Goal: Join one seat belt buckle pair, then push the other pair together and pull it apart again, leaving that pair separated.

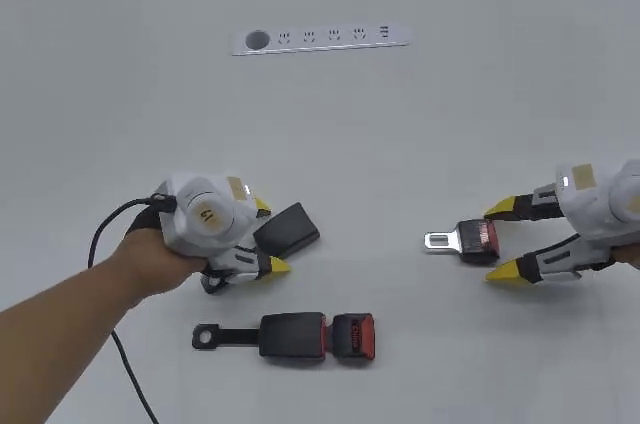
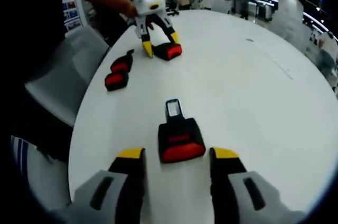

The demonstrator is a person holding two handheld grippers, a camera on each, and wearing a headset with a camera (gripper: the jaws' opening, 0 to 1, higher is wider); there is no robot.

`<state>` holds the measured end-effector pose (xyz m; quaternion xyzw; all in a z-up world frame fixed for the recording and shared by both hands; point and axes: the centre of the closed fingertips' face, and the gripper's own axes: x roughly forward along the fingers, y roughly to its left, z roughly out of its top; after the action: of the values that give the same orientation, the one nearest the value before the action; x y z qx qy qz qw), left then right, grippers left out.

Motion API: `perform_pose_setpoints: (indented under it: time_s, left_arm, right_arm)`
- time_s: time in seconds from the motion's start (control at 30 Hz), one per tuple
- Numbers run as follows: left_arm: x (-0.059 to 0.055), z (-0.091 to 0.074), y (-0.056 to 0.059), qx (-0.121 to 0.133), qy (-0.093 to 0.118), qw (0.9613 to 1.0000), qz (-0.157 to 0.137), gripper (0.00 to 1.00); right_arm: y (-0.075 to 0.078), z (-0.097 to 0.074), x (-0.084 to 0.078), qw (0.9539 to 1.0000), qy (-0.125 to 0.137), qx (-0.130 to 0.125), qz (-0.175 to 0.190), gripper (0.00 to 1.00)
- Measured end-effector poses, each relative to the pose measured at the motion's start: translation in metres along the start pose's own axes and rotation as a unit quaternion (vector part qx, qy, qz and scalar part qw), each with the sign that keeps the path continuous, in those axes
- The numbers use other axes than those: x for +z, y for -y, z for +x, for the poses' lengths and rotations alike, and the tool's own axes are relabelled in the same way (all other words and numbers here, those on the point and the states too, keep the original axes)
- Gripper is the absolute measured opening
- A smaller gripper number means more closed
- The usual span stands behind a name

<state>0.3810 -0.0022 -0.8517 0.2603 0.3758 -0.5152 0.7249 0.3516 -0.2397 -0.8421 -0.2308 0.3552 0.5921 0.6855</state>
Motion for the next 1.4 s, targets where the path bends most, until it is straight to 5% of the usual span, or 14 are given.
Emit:
perform_pose_setpoints:
  time_s: [0.37, 0.57, 0.67, 0.8, 1.0, 1.17, 1.4]
  left_arm:
    - [0.003, 0.001, 0.005, -0.016, -0.001, 0.9996, 0.025, 0.40]
    - [0.003, 0.002, 0.007, -0.042, -0.011, 0.9971, 0.063, 0.38]
    - [0.004, 0.004, 0.008, -0.061, -0.012, 0.9941, 0.089, 0.37]
    - [0.002, 0.003, 0.011, -0.102, -0.028, 0.9835, 0.147, 0.36]
    - [0.000, 0.003, 0.012, -0.131, -0.035, 0.9746, 0.178, 0.35]
    - [0.000, 0.002, 0.013, -0.138, -0.034, 0.9726, 0.184, 0.34]
    - [0.000, 0.002, 0.013, -0.138, -0.025, 0.9748, 0.173, 0.34]
  right_arm:
    - [0.000, 0.004, 0.002, 0.9999, -0.001, -0.006, -0.013, 0.41]
    - [0.000, 0.004, 0.000, 0.9997, 0.000, -0.011, -0.019, 0.36]
    - [0.000, 0.004, -0.001, 0.9996, 0.002, -0.013, -0.024, 0.35]
    - [0.001, 0.003, -0.002, 0.9995, 0.010, -0.010, -0.028, 0.34]
    - [0.002, 0.003, -0.002, 0.9992, 0.030, -0.003, -0.025, 0.34]
    - [0.004, 0.003, -0.001, 0.9989, 0.044, 0.006, -0.015, 0.34]
    - [0.004, 0.005, 0.001, 0.9983, 0.056, 0.005, -0.016, 0.34]
